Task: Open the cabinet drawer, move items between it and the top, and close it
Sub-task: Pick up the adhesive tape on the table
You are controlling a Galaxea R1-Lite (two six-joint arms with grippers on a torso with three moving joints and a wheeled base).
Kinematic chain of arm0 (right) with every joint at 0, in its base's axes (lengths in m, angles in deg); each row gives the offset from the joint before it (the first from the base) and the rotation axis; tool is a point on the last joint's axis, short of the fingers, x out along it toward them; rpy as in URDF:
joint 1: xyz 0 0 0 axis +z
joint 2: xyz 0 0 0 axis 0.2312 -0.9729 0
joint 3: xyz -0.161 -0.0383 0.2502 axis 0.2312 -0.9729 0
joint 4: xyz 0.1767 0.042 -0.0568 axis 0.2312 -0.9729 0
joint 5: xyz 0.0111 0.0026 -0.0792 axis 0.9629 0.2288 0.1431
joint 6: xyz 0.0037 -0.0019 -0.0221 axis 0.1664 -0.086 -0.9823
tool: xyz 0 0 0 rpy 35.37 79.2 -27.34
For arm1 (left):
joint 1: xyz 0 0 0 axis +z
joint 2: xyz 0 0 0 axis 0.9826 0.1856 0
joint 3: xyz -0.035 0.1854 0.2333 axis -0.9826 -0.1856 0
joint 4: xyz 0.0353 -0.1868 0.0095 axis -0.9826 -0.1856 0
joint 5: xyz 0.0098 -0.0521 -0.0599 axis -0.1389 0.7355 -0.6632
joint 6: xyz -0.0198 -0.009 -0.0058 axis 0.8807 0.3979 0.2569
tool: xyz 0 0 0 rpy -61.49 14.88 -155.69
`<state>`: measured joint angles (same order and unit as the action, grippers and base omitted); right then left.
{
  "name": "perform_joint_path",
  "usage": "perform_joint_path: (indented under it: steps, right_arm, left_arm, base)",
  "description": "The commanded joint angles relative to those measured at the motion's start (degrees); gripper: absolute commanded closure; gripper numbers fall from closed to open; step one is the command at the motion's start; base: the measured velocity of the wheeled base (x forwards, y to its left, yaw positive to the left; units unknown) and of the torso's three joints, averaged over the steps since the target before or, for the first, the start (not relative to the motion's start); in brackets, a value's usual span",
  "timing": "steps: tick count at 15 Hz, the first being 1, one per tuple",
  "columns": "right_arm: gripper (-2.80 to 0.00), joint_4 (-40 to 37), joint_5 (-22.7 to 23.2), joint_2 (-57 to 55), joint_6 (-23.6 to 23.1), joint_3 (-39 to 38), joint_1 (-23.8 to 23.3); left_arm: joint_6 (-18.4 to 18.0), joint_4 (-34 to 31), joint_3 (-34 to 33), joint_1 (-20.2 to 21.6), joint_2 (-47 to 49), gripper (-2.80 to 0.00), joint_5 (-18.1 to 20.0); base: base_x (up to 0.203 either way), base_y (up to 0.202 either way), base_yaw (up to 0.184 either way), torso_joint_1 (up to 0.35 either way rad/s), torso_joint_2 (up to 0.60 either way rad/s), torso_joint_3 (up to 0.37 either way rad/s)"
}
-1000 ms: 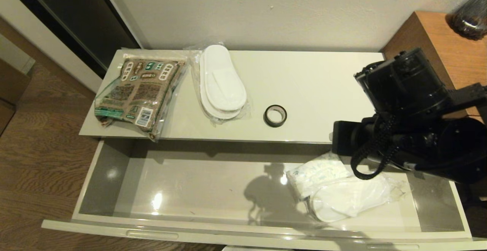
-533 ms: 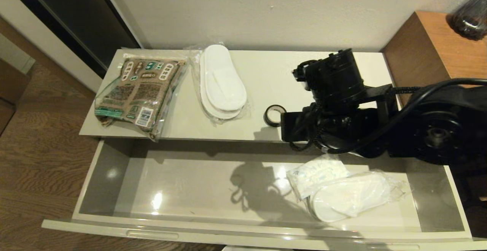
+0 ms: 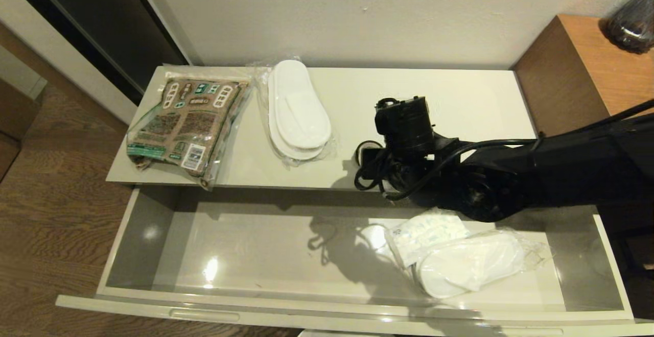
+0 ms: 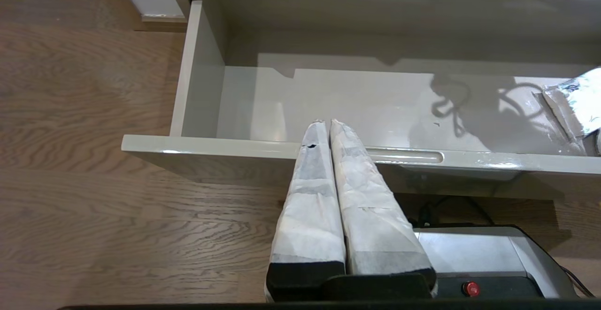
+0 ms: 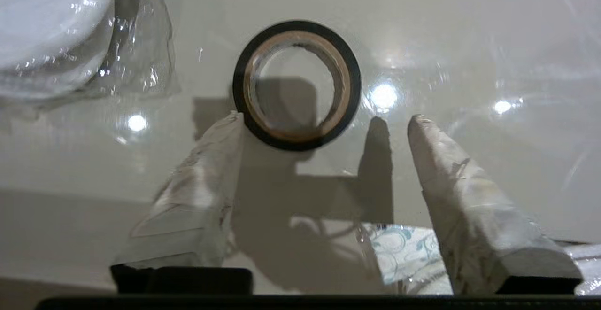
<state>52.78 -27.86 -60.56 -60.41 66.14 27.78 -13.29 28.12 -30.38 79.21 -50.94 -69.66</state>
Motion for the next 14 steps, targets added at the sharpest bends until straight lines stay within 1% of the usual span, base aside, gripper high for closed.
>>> perform_joint_path:
  steps: [1,4,8,13,14]
  right_arm:
    - [-2.8,0.07,-1.06,-3.84,0.07,4.11,-0.17]
    - [-2.8,-0.46,-2.04,-5.49,0.05,8.11,-0.12]
    - [-2.8,0.07,-3.05,-8.96,0.04,9.47,-0.11]
    - [-2.8,0.13,-4.61,-10.55,0.03,11.01,-0.19]
    - [0.0,0.04,-4.68,-10.62,-0.04,11.26,-0.19]
  left_arm:
    - [0.05,0.02,0.02,0.01,-0.01,0.0,0.0]
    - [0.05,0.02,0.02,0.01,-0.01,0.0,0.0]
    - [0.05,0.02,-0.05,0.01,-0.01,0.0,0.0]
    - [0.05,0.02,0.02,0.01,-0.01,0.0,0.0]
    - [0.05,0.02,-0.05,0.01,-0.01,0.0,0.0]
  base:
    - [0.0,0.0,0.0,0.0,0.0,0.0]
    - [0.0,0.0,0.0,0.0,0.0,0.0]
    - [0.0,0.0,0.0,0.0,0.0,0.0]
    - [0.0,0.0,0.0,0.0,0.0,0.0]
    - [0.0,0.0,0.0,0.0,0.0,0.0]
